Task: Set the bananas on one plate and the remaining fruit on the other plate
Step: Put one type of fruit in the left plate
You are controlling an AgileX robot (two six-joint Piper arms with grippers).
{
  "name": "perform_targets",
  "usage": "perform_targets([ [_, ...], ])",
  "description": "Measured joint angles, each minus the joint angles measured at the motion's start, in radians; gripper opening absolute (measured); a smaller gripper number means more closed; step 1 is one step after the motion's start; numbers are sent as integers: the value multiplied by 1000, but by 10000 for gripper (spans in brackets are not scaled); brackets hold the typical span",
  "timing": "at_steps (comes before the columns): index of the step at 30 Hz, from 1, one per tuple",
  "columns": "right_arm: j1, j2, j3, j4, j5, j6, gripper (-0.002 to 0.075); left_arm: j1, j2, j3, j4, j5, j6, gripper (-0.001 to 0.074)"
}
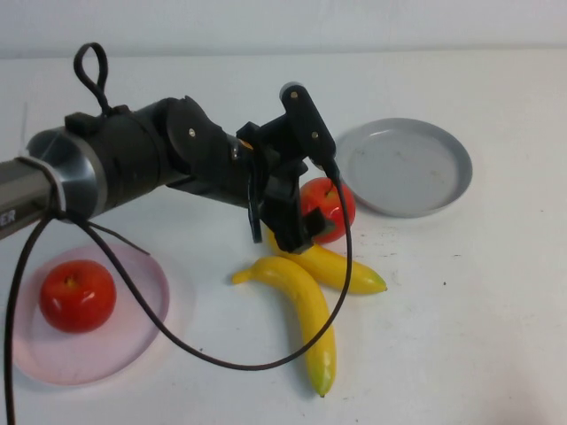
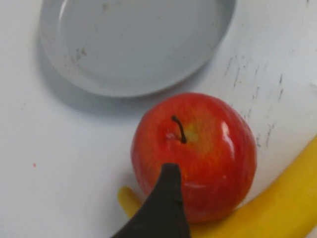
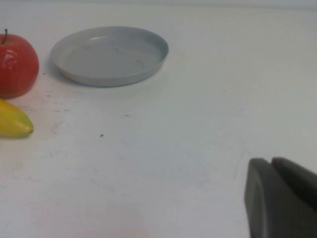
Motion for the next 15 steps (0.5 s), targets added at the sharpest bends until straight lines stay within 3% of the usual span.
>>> perform_targets([
  [6, 0, 0, 0, 0, 0, 0, -15, -11, 30, -3, -129, -103, 48, 666],
  [15, 0, 0, 0, 0, 0, 0, -15, -11, 88, -66, -236, -100, 31, 666],
])
